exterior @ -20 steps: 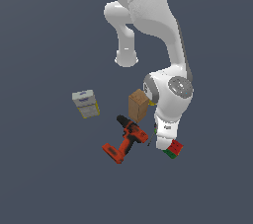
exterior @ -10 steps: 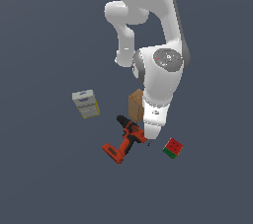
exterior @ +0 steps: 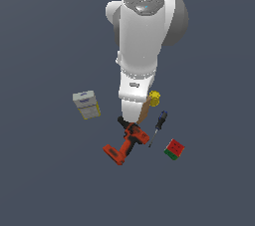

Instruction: Pick up a designated object from a clutter of objects.

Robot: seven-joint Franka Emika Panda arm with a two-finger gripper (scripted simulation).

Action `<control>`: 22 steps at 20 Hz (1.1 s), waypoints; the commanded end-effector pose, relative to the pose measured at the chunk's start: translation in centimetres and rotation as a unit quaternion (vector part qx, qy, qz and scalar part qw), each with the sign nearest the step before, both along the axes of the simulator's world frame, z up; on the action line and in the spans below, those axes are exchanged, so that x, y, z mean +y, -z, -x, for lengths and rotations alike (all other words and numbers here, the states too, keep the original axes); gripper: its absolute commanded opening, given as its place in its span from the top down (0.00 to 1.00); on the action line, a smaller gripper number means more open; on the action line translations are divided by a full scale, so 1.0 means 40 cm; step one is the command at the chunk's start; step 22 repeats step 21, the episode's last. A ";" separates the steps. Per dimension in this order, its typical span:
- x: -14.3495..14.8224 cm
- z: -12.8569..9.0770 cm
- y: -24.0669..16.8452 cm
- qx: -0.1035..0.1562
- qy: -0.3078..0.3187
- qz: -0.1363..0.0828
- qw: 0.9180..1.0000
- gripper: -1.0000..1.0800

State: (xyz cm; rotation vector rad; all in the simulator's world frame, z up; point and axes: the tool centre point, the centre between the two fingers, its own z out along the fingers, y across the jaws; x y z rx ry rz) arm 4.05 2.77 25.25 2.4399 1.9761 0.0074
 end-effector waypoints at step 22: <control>-0.215 0.013 -0.331 0.002 0.000 0.001 1.000 1.00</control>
